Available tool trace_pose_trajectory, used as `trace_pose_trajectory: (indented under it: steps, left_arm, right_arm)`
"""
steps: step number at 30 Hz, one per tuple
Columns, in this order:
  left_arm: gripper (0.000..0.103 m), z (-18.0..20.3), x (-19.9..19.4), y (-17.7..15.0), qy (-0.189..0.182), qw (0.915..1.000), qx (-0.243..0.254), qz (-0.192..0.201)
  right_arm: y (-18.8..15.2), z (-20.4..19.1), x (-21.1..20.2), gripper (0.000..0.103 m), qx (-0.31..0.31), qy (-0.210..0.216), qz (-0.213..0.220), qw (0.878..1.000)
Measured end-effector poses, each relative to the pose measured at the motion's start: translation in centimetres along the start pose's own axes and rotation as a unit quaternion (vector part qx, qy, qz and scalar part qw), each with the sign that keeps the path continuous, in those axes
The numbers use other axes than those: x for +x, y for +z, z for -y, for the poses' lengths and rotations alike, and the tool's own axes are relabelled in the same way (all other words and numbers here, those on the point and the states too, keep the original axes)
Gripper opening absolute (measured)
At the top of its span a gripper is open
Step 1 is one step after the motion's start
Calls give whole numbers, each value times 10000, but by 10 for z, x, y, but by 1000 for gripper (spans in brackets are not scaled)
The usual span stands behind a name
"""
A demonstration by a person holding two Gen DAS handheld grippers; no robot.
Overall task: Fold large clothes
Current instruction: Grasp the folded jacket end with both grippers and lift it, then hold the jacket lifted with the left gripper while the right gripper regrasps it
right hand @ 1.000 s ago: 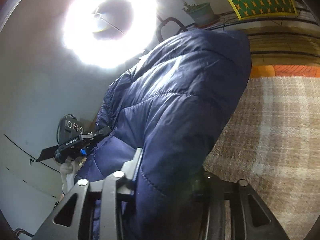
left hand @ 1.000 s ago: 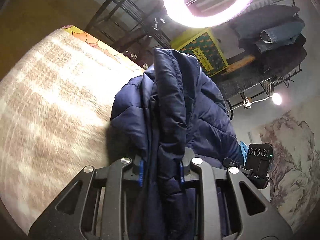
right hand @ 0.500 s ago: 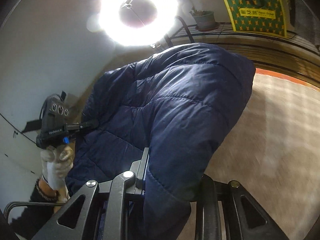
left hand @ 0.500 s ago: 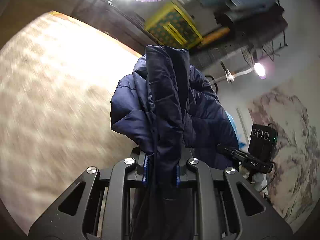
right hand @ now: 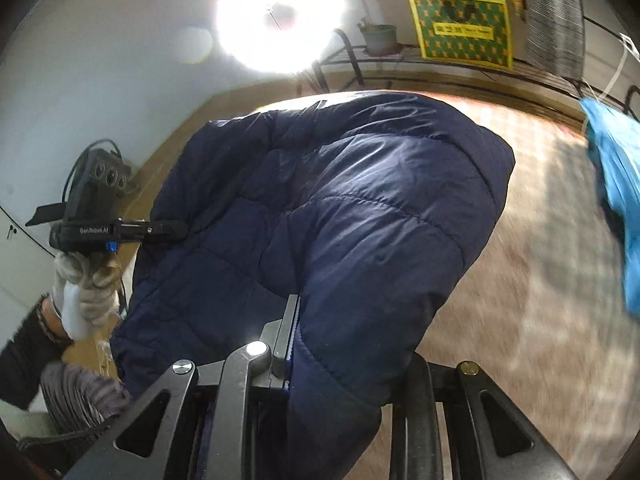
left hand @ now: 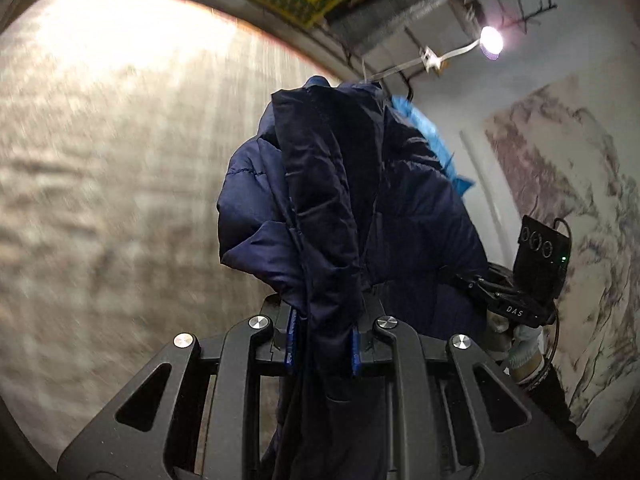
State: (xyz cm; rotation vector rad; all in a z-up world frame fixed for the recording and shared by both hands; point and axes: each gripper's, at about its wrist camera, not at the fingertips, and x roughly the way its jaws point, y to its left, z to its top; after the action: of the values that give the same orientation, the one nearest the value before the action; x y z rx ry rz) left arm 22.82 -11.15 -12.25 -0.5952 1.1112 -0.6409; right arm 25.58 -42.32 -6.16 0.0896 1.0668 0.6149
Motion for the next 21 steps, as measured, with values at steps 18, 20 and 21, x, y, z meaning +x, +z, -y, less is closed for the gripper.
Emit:
trace_pose_trajectory:
  steps: [18, 20, 21]
  left_arm:
    - [20, -21, 29, -16, 253, 9992, -308, -24]
    - [20, -24, 30, -15, 251, 9991, -335, -19]
    - [20, -22, 33, -14, 251, 9991, -347, -22]
  right_arm:
    - [-46, 7, -44, 45, -162, -1662, 1518, 9742]
    - [-26, 13, -31, 43, -113, -1379, 1489, 9791]
    - [-14, 20, -21, 42, -79, -1286, 1421, 9814]
